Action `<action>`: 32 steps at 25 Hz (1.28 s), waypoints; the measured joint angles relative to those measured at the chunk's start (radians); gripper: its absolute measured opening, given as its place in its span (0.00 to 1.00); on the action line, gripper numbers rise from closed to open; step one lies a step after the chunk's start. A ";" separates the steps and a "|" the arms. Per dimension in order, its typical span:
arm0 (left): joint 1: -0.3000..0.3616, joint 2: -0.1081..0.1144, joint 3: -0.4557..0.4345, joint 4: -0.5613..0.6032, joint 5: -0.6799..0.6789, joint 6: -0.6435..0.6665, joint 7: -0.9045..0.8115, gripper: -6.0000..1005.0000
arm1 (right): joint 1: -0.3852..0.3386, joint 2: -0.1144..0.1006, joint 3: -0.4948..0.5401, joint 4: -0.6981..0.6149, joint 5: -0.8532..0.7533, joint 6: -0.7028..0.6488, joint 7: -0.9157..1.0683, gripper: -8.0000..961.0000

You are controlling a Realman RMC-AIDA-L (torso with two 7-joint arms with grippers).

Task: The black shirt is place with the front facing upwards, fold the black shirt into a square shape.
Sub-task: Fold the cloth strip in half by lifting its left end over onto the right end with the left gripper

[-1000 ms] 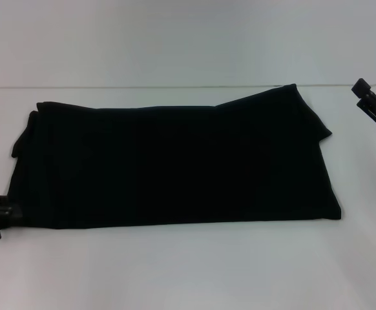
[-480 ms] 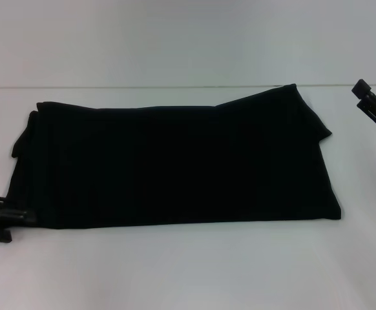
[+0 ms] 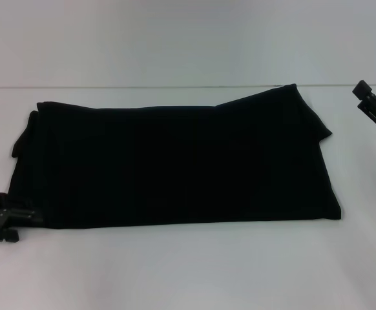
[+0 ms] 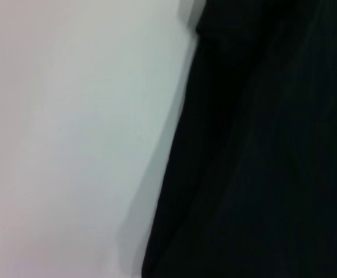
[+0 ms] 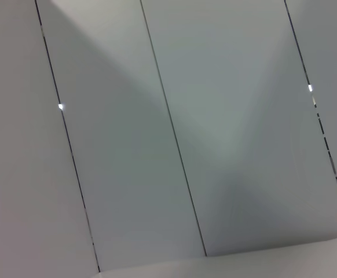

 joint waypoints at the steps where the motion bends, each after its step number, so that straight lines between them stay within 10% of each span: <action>1: -0.001 0.000 0.000 0.000 0.001 -0.005 0.000 0.69 | -0.001 0.000 0.000 0.002 0.000 0.000 0.000 0.91; 32: -0.017 -0.005 0.044 -0.020 -0.010 -0.152 0.005 0.68 | -0.009 0.002 0.015 0.019 0.000 -0.001 -0.002 0.91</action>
